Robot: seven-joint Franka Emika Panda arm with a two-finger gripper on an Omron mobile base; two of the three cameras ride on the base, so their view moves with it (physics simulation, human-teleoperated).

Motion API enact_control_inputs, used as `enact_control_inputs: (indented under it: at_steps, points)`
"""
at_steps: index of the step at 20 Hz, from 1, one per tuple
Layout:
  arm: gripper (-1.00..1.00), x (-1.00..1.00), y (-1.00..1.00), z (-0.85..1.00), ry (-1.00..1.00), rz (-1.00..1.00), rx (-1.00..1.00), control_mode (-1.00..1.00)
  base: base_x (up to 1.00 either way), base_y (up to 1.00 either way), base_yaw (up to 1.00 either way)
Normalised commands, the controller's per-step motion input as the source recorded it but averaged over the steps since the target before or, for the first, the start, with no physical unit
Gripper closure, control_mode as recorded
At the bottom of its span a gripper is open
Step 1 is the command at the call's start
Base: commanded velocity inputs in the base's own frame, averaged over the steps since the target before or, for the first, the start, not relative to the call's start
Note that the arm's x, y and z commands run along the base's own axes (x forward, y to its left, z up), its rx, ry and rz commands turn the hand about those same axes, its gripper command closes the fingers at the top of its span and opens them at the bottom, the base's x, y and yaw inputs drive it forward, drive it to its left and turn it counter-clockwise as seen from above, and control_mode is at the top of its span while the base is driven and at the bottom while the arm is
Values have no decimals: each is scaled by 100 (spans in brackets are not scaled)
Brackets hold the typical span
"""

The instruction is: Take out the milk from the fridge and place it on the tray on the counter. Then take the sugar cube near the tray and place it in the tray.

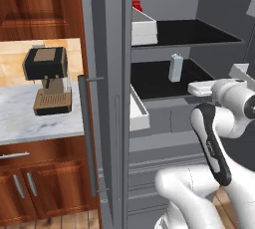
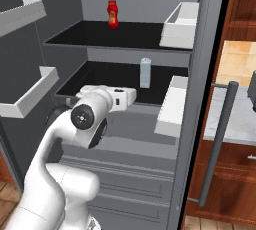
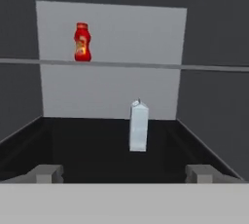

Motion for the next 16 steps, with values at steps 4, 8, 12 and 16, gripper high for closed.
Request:
enact_control_inputs:
  at_steps: [4, 8, 12, 16]
  points:
    - [-100, 72, -13, 0, 0, 1, 10, -100, 0, 0, 0]
    - [-100, 25, -20, 0, 0, 0, 3, -100, 0, 0, 0]
    - [-100, 34, -17, 0, 0, 0, 0, -100, 0, 0, 0]
    - [-100, 54, 0, 0, 3, 0, 0, -100, 0, 0, 0]
